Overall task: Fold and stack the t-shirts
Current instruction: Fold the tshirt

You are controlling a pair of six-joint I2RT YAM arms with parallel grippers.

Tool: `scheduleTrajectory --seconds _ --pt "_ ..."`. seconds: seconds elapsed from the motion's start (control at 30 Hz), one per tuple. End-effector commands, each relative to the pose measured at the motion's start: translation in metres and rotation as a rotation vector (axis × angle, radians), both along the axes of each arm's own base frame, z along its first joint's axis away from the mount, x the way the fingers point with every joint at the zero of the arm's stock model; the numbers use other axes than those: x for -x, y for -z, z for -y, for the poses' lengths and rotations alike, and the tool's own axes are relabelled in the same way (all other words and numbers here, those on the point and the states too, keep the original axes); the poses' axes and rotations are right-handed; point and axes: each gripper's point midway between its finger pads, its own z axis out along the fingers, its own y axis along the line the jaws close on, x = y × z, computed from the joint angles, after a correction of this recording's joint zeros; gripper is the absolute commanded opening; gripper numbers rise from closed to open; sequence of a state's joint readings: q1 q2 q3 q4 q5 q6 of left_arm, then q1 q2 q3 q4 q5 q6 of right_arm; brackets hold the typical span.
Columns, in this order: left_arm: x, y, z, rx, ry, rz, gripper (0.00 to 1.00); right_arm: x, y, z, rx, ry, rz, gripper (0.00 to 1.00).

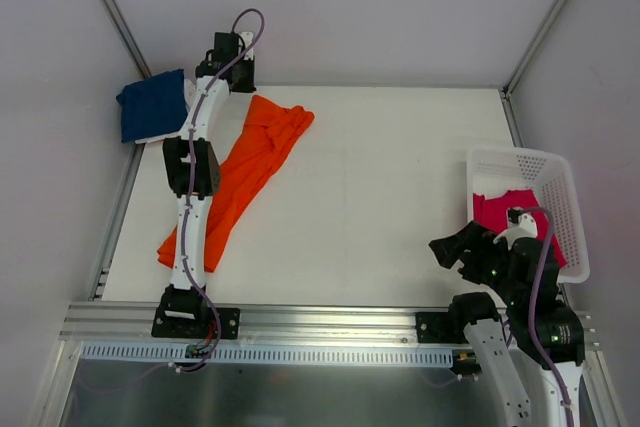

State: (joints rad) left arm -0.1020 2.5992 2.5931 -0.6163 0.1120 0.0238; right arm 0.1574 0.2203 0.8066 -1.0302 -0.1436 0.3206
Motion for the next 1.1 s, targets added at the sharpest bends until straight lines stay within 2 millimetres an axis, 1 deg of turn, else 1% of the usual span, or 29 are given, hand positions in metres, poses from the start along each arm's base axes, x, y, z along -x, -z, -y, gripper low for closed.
scheduleTrajectory --seconds 0.0,0.03,0.07,0.1,0.13,0.17,0.2,0.23,0.27,0.3,0.33,0.37,0.4,0.43,0.47,0.5,0.53,0.57,0.6,0.67,0.73,0.77,0.8,0.83,0.87,0.9,0.97,1.0,1.07 --pt "0.007 -0.121 0.045 0.169 0.104 0.202 0.03 -0.007 -0.007 -0.011 -0.041 -0.046 0.026 0.91" --pt "0.011 -0.140 0.044 0.166 0.097 0.232 0.24 -0.011 -0.007 -0.015 -0.057 -0.057 0.025 0.92" --pt "0.016 -0.147 0.042 0.160 0.090 0.236 0.35 -0.021 -0.006 -0.022 -0.092 -0.066 0.039 0.94" --pt "0.027 -0.186 0.035 0.151 0.072 0.298 0.44 -0.023 -0.007 -0.033 -0.137 -0.114 0.035 0.98" --pt "0.033 -0.198 0.031 0.140 0.058 0.317 0.59 -0.031 -0.005 -0.042 -0.172 -0.141 0.010 0.99" --pt "0.041 -0.194 0.028 0.128 0.044 0.296 0.65 -0.047 -0.008 -0.053 -0.232 -0.160 0.039 0.99" --pt "0.054 -0.225 0.021 0.117 0.026 0.347 0.69 -0.050 -0.011 -0.064 -0.281 -0.210 0.032 1.00" --pt "0.062 -0.233 0.019 0.111 0.019 0.353 0.78 -0.063 -0.007 -0.070 -0.298 -0.215 0.000 0.99" --pt "0.070 -0.225 0.019 0.102 0.009 0.327 0.83 -0.075 -0.020 -0.083 -0.317 -0.262 0.055 1.00" --pt "0.085 -0.250 0.016 0.102 0.002 0.365 0.85 -0.083 -0.026 -0.091 -0.325 -0.275 0.057 0.97" --pt "0.095 -0.255 0.017 0.099 0.002 0.369 0.91 -0.091 -0.032 -0.101 -0.316 -0.297 0.062 0.94" --pt "0.113 -0.264 0.020 0.100 0.013 0.375 0.95 -0.093 -0.023 -0.131 -0.284 -0.387 -0.007 0.86" --pt "0.122 -0.269 0.023 0.089 0.027 0.383 0.98 -0.108 -0.053 -0.143 -0.223 -0.394 0.073 0.49" --pt "0.130 -0.259 0.021 0.067 0.012 0.359 0.98 -0.097 -0.058 -0.174 -0.183 -0.488 0.060 0.21" --pt "0.148 -0.280 0.019 0.058 0.018 0.403 0.97 -0.110 -0.036 -0.196 -0.113 -0.503 -0.023 0.01" --pt "0.157 -0.283 0.023 0.056 0.022 0.407 0.97 -0.121 -0.066 -0.217 -0.117 -0.520 0.027 0.00" --pt "0.165 -0.288 0.020 0.050 0.011 0.416 0.97 -0.124 -0.066 -0.235 -0.115 -0.544 0.009 0.01" --pt "0.181 -0.294 0.014 0.045 -0.002 0.428 0.97 -0.127 -0.048 -0.267 -0.106 -0.591 -0.033 0.01" --pt "0.190 -0.297 0.012 0.045 -0.002 0.432 0.97 -0.131 -0.061 -0.287 -0.136 -0.613 -0.010 0.00" --pt "0.213 -0.299 0.007 0.045 -0.006 0.440 0.97 -0.127 -0.060 -0.327 -0.175 -0.669 -0.016 0.00" --pt "0.226 -0.289 0.000 0.014 -0.011 0.429 0.98 -0.127 -0.042 -0.373 -0.176 -0.722 -0.067 0.01" --pt "0.239 -0.301 -0.010 -0.002 -0.043 0.467 0.97 -0.125 -0.034 -0.388 -0.184 -0.746 -0.092 0.00" --pt "0.243 -0.303 -0.013 -0.008 -0.049 0.482 0.98 -0.126 0.001 -0.407 -0.160 -0.754 -0.156 0.00" --pt "0.247 -0.296 -0.014 -0.017 -0.049 0.474 0.98 -0.120 -0.007 -0.429 -0.198 -0.783 -0.152 0.00" --pt "0.256 -0.304 -0.017 -0.018 -0.048 0.504 0.98 -0.115 0.002 -0.441 -0.205 -0.805 -0.176 0.01" --pt "0.258 -0.307 -0.018 -0.016 -0.055 0.519 0.99 -0.113 0.031 -0.455 -0.187 -0.811 -0.225 0.00" --pt "0.265 -0.306 -0.018 -0.006 -0.050 0.525 0.99 -0.096 0.026 -0.489 -0.244 -0.868 -0.229 0.01" --pt "0.266 -0.304 -0.015 0.002 -0.035 0.521 0.99 -0.083 0.048 -0.503 -0.233 -0.895 -0.266 0.00" --pt "0.269 -0.302 -0.013 0.014 -0.028 0.518 0.99 -0.073 0.038 -0.526 -0.301 -0.934 -0.268 0.00"
